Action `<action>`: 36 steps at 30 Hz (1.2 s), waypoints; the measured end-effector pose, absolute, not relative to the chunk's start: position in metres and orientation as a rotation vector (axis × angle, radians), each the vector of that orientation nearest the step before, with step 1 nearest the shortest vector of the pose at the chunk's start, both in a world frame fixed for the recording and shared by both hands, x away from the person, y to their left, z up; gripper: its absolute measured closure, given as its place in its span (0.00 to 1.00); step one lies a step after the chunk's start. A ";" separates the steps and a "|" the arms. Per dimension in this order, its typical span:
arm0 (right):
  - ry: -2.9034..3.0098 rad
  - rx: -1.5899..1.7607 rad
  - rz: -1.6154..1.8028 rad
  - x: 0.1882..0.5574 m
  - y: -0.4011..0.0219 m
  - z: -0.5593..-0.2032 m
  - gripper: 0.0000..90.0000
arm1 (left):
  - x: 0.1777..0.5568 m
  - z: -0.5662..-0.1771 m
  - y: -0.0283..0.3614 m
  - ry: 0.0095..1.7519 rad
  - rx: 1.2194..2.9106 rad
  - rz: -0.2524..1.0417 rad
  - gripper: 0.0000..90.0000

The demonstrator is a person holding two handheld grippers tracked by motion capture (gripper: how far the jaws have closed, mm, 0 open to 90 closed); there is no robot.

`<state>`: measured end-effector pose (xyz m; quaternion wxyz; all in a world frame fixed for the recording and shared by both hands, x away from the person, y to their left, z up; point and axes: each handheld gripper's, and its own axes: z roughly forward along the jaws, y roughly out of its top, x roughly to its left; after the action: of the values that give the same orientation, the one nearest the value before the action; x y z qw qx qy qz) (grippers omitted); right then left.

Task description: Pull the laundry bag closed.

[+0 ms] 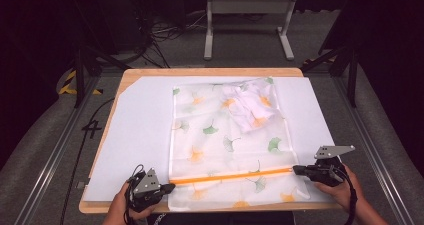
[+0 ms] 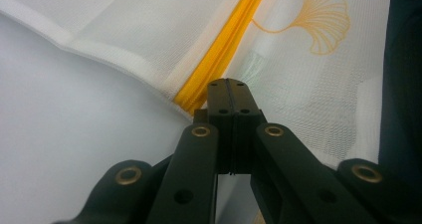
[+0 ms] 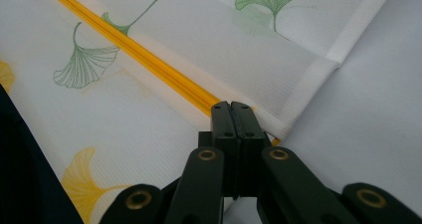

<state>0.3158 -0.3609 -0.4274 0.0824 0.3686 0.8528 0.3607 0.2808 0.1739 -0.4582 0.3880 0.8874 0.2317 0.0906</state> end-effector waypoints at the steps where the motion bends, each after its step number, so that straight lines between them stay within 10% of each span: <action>1: 2.542 1.072 1.074 0.314 -0.360 -0.426 1.00 | 0.280 -0.458 0.173 0.590 2.264 0.238 1.00; 36: 2.386 0.958 1.137 0.306 -0.361 -0.404 0.86 | 0.283 -0.436 0.195 0.614 2.198 0.370 0.98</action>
<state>0.3061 -0.3615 -0.4044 0.1646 0.3362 0.8371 0.3989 0.2831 0.1953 -0.4361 0.4031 0.8701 0.2429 0.1465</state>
